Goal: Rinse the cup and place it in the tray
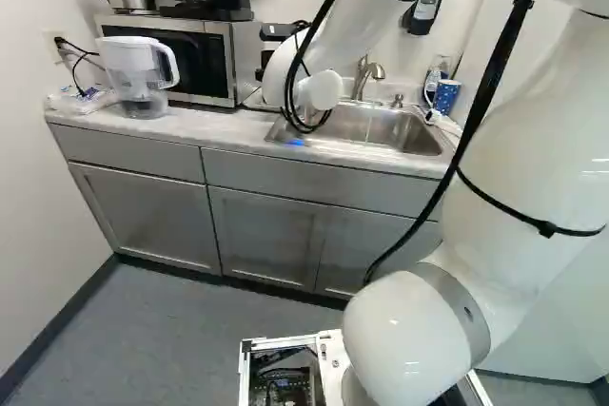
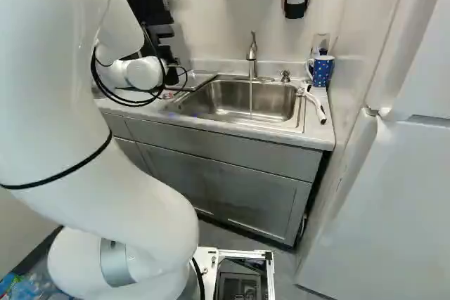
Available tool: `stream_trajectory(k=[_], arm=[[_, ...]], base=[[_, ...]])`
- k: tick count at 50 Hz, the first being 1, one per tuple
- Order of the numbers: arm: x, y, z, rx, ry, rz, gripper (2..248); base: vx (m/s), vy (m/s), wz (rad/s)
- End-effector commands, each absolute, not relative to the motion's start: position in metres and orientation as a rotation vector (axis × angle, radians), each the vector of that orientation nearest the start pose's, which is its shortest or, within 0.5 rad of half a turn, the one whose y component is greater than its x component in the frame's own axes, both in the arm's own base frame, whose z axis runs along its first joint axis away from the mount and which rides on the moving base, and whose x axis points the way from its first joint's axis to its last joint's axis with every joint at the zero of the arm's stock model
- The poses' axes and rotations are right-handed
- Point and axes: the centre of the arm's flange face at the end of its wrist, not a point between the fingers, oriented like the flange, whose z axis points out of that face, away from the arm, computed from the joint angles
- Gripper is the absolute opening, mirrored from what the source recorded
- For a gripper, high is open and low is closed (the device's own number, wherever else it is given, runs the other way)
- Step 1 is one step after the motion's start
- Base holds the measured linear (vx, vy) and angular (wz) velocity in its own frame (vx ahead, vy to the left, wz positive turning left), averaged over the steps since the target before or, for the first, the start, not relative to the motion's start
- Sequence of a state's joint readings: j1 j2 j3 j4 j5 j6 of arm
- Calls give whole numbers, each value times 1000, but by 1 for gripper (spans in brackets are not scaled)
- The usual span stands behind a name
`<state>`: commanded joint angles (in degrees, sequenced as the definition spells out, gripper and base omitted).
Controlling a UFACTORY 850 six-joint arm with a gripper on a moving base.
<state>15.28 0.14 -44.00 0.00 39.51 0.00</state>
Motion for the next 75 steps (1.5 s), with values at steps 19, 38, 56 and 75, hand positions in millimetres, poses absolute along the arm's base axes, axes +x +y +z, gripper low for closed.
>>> stream_trajectory(k=[19, 38, 56, 75], arm=[[482, 102, 548, -2220, -232, -2008, 125], [480, 74, 548, -2250, -172, -2036, 125], [479, 47, 548, -2280, -111, -2063, 125], [477, 19, 546, -2330, -47, -2066, 125]], base=[[0, 0, 0], [0, 0, 0], [0, 0, 0], [0, 0, 0]])
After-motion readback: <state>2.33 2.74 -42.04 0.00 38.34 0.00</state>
